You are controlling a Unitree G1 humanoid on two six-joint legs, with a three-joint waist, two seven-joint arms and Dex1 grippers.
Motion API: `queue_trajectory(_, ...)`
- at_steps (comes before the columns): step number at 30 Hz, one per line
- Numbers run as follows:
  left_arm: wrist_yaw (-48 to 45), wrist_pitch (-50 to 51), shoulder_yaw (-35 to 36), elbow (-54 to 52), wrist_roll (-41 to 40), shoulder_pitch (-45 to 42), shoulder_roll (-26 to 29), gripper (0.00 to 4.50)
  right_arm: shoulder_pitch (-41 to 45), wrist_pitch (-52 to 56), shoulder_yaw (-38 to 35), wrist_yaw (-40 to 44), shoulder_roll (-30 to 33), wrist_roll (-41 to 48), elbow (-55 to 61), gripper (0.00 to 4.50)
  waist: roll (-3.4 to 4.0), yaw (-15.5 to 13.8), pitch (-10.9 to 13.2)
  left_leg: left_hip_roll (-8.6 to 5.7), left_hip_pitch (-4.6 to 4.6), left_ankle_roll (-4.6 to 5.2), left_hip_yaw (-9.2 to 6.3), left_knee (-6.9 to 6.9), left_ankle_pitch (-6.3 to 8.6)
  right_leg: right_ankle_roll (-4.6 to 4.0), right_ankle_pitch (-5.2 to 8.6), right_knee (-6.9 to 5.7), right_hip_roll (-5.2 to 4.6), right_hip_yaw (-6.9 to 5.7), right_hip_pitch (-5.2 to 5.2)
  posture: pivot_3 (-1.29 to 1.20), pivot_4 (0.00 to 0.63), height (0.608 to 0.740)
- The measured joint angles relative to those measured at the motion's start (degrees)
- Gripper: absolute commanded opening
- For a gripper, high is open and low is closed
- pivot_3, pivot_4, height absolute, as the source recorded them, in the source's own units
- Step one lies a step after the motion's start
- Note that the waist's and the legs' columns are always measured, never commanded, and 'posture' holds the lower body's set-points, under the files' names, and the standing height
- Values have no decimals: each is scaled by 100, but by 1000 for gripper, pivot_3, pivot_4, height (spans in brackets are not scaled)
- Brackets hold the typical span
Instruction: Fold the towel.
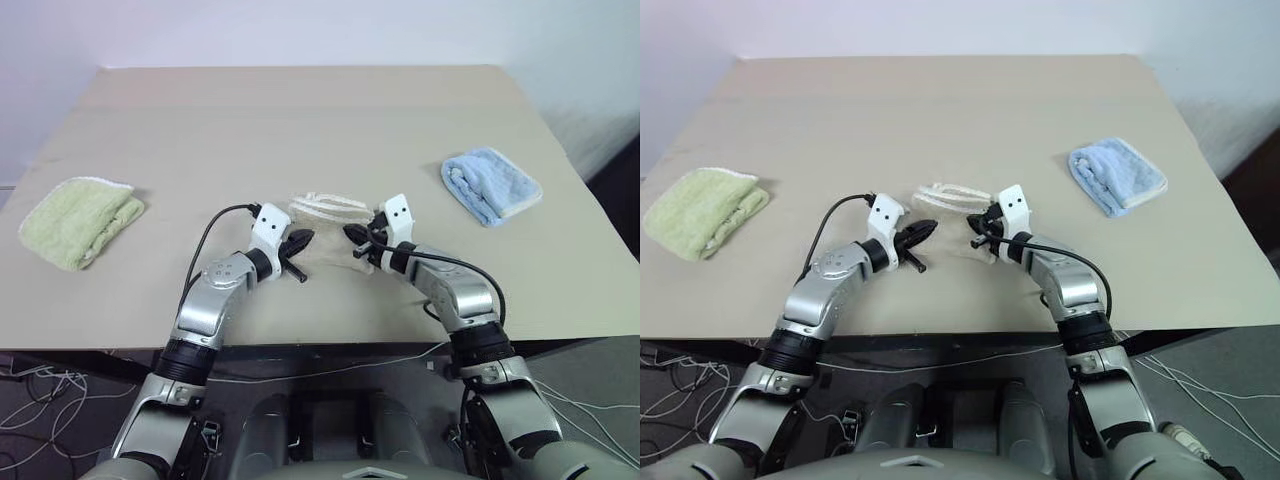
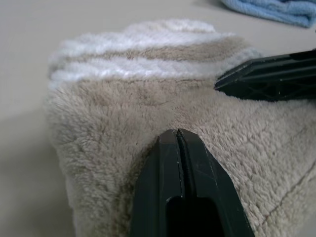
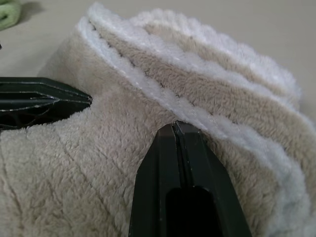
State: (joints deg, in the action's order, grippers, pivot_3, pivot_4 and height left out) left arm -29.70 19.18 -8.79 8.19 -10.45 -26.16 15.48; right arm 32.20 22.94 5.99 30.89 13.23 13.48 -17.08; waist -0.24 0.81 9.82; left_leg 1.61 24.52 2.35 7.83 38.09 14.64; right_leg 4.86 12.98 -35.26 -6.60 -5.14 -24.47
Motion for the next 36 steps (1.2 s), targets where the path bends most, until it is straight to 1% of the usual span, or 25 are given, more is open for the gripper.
queue_trajectory(3,101,-72,183,32,-93,5,-199,45,-70,-317,44,75,20,-140,16,0,0,-2,0,0,-1,11,-1,0,6,0,0,-1,-4,0,1,0,150,740)
queue_trajectory(6,174,-53,745,-122,-596,5,-387,45,-253,-433,-91,279,79,9,389,0,0,3,5,0,8,-2,-1,0,-1,1,-1,-5,-8,2,-9,0,150,740)
queue_trajectory(8,179,-45,1064,-343,-782,-2,-250,45,-294,-319,-286,457,272,247,787,0,1,2,6,0,9,-2,-1,0,-2,2,-1,-7,-8,1,-11,0,150,740)
queue_trajectory(9,171,-45,1132,-427,-778,1,-107,4,-294,-209,-404,534,397,379,976,184,1,1,6,0,9,-2,0,0,-2,2,-1,-7,-7,1,-10,0,150,740)
queue_trajectory(11,144,-54,1227,-463,-677,65,317,0,-293,126,-675,646,665,658,1302,597,1,2,5,0,6,0,0,-1,0,1,-1,-7,-7,0,-8,0,150,740)
queue_trajectory(12,113,-71,1238,-449,-564,150,547,0,-296,413,-818,680,779,835,1379,873,1,1,5,0,5,8,0,-1,5,1,-1,-7,-6,0,-8,0,150,740)
queue_trajectory(15,-18,-152,1228,-351,-328,409,958,0,-331,1297,-1189,703,869,1365,1396,1870,2,1,6,0,6,23,-1,-2,15,0,0,-7,-9,0,-11,0,150,740)
queue_trajectory(19,-165,-338,1239,-128,-150,637,1228,0,-323,2463,-1675,547,734,2196,1274,3203,2,-12,6,-1,8,21,-3,-3,18,-4,0,-6,-24,1,-14,0,150,740)
queue_trajectory(22,-257,-422,1291,-102,-154,739,1278,0,-322,2968,-1822,371,567,2470,1088,4253,3,0,5,-1,12,11,-4,-6,24,-5,-1,-6,-30,5,-21,0,150,740)
queue_trajectory(23,-284,-451,1291,-103,-155,769,1277,0,-322,3086,-1825,297,511,2524,1010,4474,3,3,6,-1,14,9,-4,-9,25,-6,-2,-6,-30,5,-25,0,150,740)
queue_trajectory(28,-374,-490,1293,-123,-170,844,1248,0,-210,3310,-1883,-58,282,2570,811,4474,2,17,4,0,19,7,-3,-10,25,-8,-4,-7,-29,7,-32,0,150,740)
queue_trajectory(34,-423,-491,1259,-163,-210,914,1125,0,-83,3501,-1831,-160,-19,2571,789,4474,2,67,2,10,19,13,-1,-13,20,-8,-4,-8,-18,7,-35,0,150,740)
queue_trajectory(36,-425,-492,1254,-163,-210,914,1116,0,0,3655,-1774,-191,-231,2596,773,4474,2,108,2,11,19,14,0,-16,17,-9,-4,-9,-17,7,-37,0,150,740)
